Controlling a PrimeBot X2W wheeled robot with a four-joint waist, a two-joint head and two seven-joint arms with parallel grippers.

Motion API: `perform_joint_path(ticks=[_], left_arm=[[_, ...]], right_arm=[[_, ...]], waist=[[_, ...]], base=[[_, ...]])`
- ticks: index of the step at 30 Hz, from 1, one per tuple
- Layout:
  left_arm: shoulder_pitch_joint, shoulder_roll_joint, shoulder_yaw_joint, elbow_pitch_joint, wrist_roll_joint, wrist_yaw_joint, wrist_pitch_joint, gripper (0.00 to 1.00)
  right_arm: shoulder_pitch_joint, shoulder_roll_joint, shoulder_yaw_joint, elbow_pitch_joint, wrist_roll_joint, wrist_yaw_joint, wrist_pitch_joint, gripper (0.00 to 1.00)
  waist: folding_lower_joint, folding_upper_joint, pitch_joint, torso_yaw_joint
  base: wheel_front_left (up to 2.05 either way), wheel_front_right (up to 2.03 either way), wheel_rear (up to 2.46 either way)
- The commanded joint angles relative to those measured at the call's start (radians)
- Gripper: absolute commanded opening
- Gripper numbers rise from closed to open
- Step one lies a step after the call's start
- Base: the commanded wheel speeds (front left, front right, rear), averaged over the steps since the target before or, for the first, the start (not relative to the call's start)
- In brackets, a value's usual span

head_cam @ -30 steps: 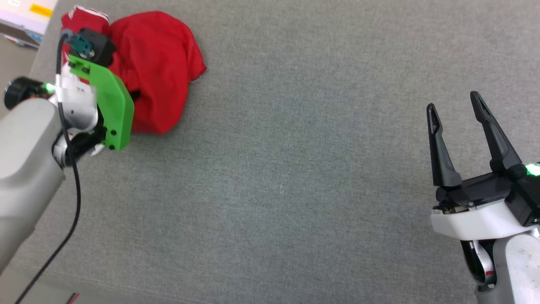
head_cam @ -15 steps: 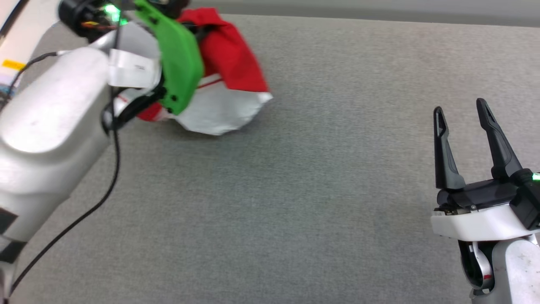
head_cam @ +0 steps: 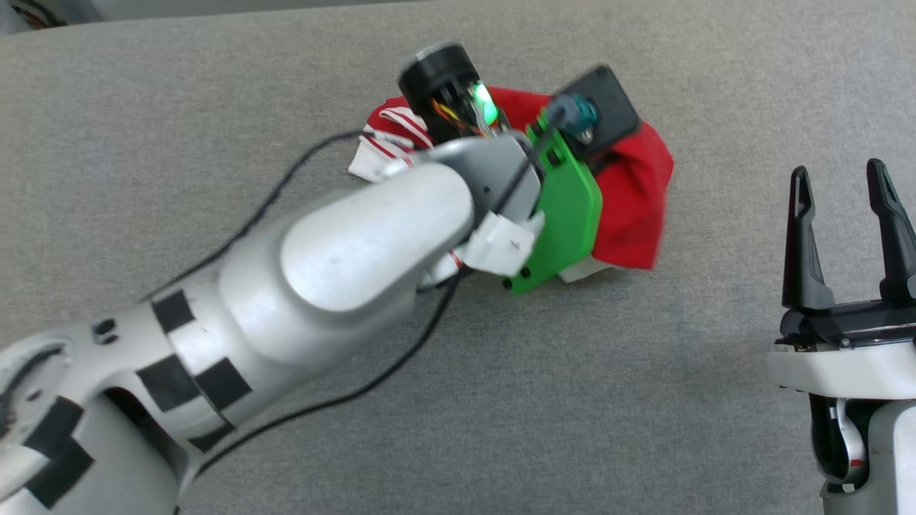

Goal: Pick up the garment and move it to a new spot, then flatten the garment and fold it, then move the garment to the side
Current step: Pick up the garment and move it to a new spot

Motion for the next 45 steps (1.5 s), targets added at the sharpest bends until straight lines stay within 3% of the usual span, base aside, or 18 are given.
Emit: perform_joint_path(ticks=[1, 7, 13, 18, 19, 20, 26, 30, 36, 39, 45], left_arm=[[0.031, -0.013, -0.015, 0.023, 0.003, -0.003, -0.009, 0.0], [0.198, -0.072, -0.04, 0.106, 0.043, -0.003, 0.034, 0.0], [0.356, -0.086, -0.041, 0.1, 0.103, -0.003, 0.116, 0.0], [0.358, -0.094, -0.041, 0.106, 0.11, -0.003, 0.069, 0.0], [0.345, -0.098, -0.041, 0.118, 0.105, -0.003, 0.03, 0.43], [0.331, -0.101, -0.041, 0.128, 0.11, -0.003, -0.005, 1.0], [0.287, -0.128, 0.028, 0.187, 0.117, 0.01, -0.245, 1.0], [0.289, -0.108, 0.085, 0.181, 0.123, 0.059, -0.353, 1.0], [0.342, -0.04, 0.168, 0.14, 0.127, 0.17, -0.488, 1.0], [0.394, 0.004, 0.227, 0.114, 0.129, 0.247, -0.54, 1.0], [0.542, 0.081, 0.404, 0.016, 0.154, 0.379, -0.565, 1.0]], right_arm=[[-0.011, 0.003, -0.007, -0.003, 0.0, -0.001, -0.005, 1.0], [-0.025, 0.004, -0.024, 0.002, 0.021, -0.001, -0.005, 1.0], [-0.033, 0.004, -0.022, 0.014, 0.032, -0.001, -0.005, 1.0], [-0.03, 0.004, -0.016, 0.024, 0.031, -0.001, -0.005, 1.0], [-0.027, 0.004, -0.015, 0.026, 0.03, -0.001, -0.005, 1.0], [-0.024, 0.004, -0.015, 0.028, 0.028, -0.001, -0.005, 1.0], [0.011, 0.004, -0.024, 0.04, 0.018, -0.001, -0.005, 1.0], [0.037, 0.004, -0.026, 0.045, 0.011, -0.001, -0.005, 1.0], [0.07, 0.004, -0.029, 0.047, 0.004, -0.001, -0.005, 1.0], [0.085, 0.004, -0.03, 0.048, 0.001, -0.001, -0.005, 1.0], [0.103, 0.004, -0.031, 0.05, -0.002, -0.001, -0.005, 1.0]], waist=[[0.0, 0.0, 0.031, -0.021], [0.0, 0.0, 0.061, -0.026], [0.0, 0.0, 0.069, -0.024], [0.0, 0.0, 0.053, -0.014], [0.0, 0.0, 0.045, -0.009], [0.0, 0.0, 0.036, -0.005], [0.0, 0.0, -0.041, 0.031], [0.0, 0.0, -0.093, 0.061], [0.0, 0.0, -0.155, 0.107], [0.0, 0.0, -0.178, 0.127], [0.0, 0.0, -0.2, 0.158]], base=[[0.0, 0.0, 0.0], [0.0, 0.0, 0.0], [0.0, 0.0, 0.0], [0.0, 0.0, 0.0], [0.0, 0.0, 0.0], [0.0, 0.0, 0.0], [0.0, 0.0, 0.0], [0.0, 0.0, 0.0], [0.0, 0.0, 0.0], [0.0, 0.0, 0.0], [0.0, 0.0, 0.0]])
